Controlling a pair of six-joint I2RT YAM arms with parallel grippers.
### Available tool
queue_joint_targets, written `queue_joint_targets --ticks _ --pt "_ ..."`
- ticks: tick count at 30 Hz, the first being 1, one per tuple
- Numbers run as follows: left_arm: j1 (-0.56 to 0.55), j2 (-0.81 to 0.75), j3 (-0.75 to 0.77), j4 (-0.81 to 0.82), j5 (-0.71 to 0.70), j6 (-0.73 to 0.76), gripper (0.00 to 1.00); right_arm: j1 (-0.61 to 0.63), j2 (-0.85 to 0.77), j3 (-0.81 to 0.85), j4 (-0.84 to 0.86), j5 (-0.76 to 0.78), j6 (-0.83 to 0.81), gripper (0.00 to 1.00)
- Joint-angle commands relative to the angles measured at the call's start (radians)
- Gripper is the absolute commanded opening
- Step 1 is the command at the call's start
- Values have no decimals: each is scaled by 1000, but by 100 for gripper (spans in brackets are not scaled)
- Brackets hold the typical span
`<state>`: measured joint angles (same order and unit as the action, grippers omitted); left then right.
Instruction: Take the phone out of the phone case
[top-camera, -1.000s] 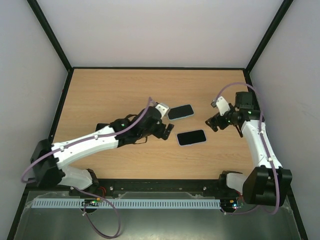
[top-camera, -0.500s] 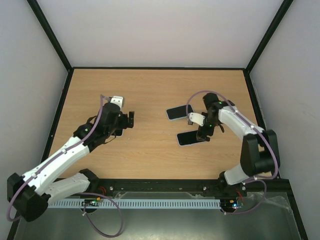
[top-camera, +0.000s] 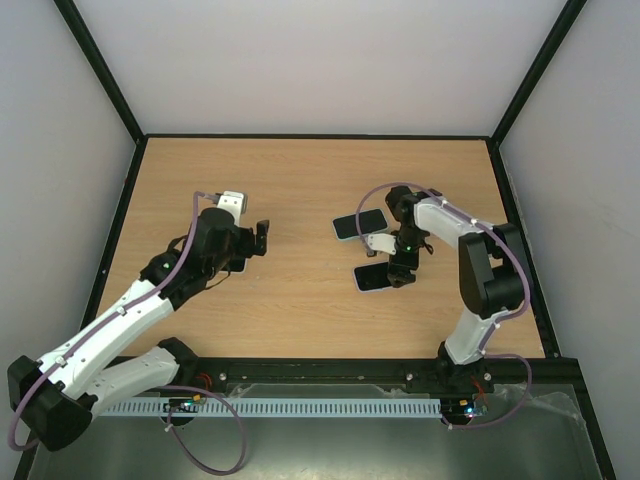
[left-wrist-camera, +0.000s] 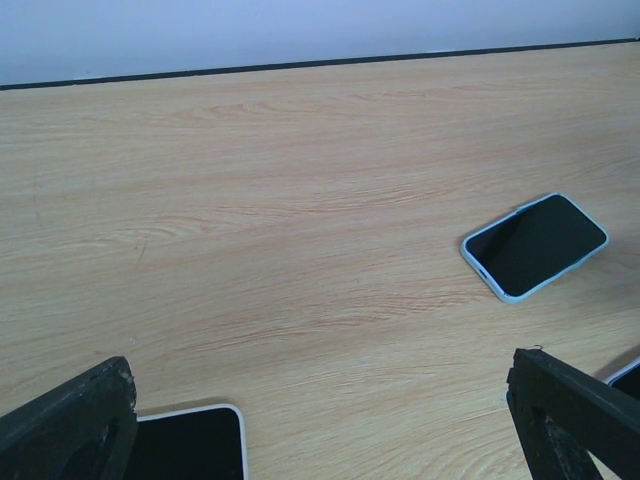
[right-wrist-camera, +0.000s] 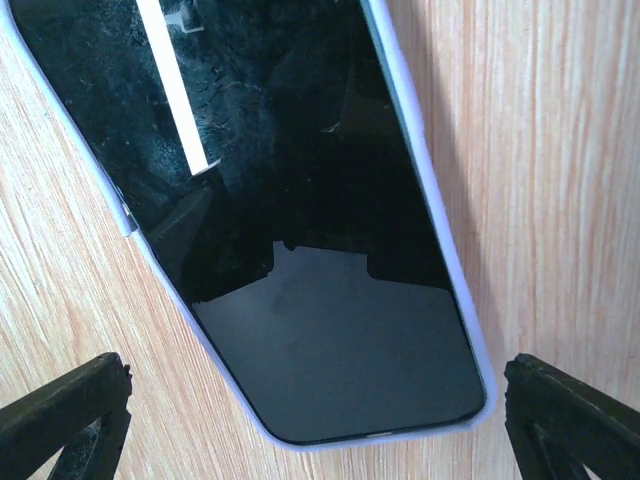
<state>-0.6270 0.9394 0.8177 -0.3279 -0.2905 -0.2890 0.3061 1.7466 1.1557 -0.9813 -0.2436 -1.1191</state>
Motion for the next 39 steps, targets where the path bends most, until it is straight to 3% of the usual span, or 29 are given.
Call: queue_joint_targets --ticks 1,14,25,33,39 --pt "4 2 -13 18 19 19 100 8 17 13 -8 24 -19 97" --pt "5 12 -17 23 33 35 100 24 37 -61 143 20 -3 97" --pt "5 20 -17 20 37 42 100 32 -28 -175 78 32 -11 97" --pt "6 25 -16 18 40 39 100 60 -160 -308 279 24 226 97" --pt "5 35 -14 15 44 39 100 78 -182 -347 319 7 307 96"
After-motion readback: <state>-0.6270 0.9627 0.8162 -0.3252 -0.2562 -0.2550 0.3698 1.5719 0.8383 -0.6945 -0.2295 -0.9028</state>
